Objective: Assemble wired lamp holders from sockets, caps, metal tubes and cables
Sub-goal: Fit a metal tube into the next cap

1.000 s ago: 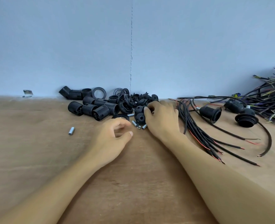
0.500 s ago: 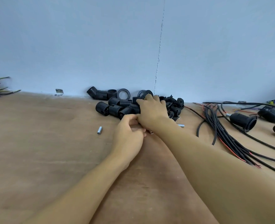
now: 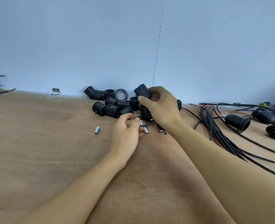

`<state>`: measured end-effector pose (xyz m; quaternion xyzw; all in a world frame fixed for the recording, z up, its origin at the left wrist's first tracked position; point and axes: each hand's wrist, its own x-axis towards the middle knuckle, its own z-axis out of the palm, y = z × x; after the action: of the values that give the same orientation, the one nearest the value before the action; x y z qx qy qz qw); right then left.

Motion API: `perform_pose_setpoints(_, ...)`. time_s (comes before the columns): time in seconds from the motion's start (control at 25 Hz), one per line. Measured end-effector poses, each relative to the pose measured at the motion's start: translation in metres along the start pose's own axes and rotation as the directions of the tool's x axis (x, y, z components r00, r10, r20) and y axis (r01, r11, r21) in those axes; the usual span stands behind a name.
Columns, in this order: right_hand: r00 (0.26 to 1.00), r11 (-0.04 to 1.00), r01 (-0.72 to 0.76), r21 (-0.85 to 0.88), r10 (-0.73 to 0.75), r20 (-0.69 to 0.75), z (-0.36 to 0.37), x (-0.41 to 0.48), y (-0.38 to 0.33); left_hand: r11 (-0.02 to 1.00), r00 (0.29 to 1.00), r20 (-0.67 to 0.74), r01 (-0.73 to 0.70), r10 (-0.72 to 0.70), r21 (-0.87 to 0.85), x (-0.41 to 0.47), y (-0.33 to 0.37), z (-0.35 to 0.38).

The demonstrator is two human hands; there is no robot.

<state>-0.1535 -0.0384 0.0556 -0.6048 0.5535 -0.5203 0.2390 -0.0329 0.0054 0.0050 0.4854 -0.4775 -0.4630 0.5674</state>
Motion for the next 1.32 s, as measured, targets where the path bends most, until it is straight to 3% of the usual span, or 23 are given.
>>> perform_pose_setpoints(0.08, 0.996, 0.996, -0.009, 0.086, 0.001, 0.090, -0.004, -0.024, 0.005, 0.999, 1.000, 0.023, 0.002, -0.001, -0.045, 0.000, 0.000, -0.002)
perform_pose_setpoints(0.24, 0.965, 0.986, 0.147, -0.074, -0.127, 0.231, -0.010, -0.055, 0.016, 0.991, 0.992, 0.016, -0.126, 0.125, 0.036, -0.006, 0.000, -0.004)
perform_pose_setpoints(0.36, 0.924, 0.959, 0.184, -0.214, -0.095, 0.371, -0.034, -0.044, 0.017, 0.967, 0.976, -0.016, -0.213, 0.217, 0.138, -0.008, 0.001, -0.005)
perform_pose_setpoints(0.44, 0.953, 0.923, 0.172, -0.344, -0.068, 0.294, -0.051, -0.034, 0.026, 0.949, 0.970, 0.007, -0.238, 0.242, 0.207, -0.010, 0.001, -0.006)
perform_pose_setpoints(0.52, 0.996, 0.853, 0.083, -0.515, -0.052, 0.074, -0.065, -0.028, 0.041, 0.922, 0.968, 0.057, -0.252, 0.246, 0.293, -0.013, -0.001, -0.005)
perform_pose_setpoints(0.64, 0.995, 0.822, -0.041, -0.569, -0.020, -0.099, -0.074, -0.023, 0.058, 0.872, 0.958, 0.120, -0.286, 0.259, 0.399, -0.013, -0.002, -0.005)
perform_pose_setpoints(0.8, 0.998, 0.878, 0.061, -0.475, -0.066, 0.007, -0.067, -0.020, 0.057, 0.842, 0.951, 0.150, -0.308, 0.269, 0.444, -0.018, 0.001, -0.004)
perform_pose_setpoints(0.88, 0.992, 0.846, 0.122, -0.520, -0.090, 0.086, -0.059, -0.025, 0.055, 0.835, 0.951, 0.160, -0.308, 0.264, 0.457, -0.019, 0.001, -0.004)
perform_pose_setpoints(1.0, 0.979, 0.765, 0.198, -0.613, -0.186, 0.084, -0.054, -0.030, 0.057, 0.833, 0.953, 0.162, -0.302, 0.256, 0.463, -0.017, 0.001, -0.006)
perform_pose_setpoints(1.16, 0.979, 0.813, 0.205, -0.545, -0.165, 0.122, -0.056, -0.033, 0.060, 0.820, 0.957, 0.149, -0.290, 0.248, 0.493, -0.017, -0.002, -0.005)
perform_pose_setpoints(1.32, 0.985, 0.834, 0.128, -0.536, -0.171, -0.031, -0.067, -0.030, 0.057, 0.815, 0.976, 0.104, -0.215, 0.189, 0.539, -0.012, -0.006, -0.007)
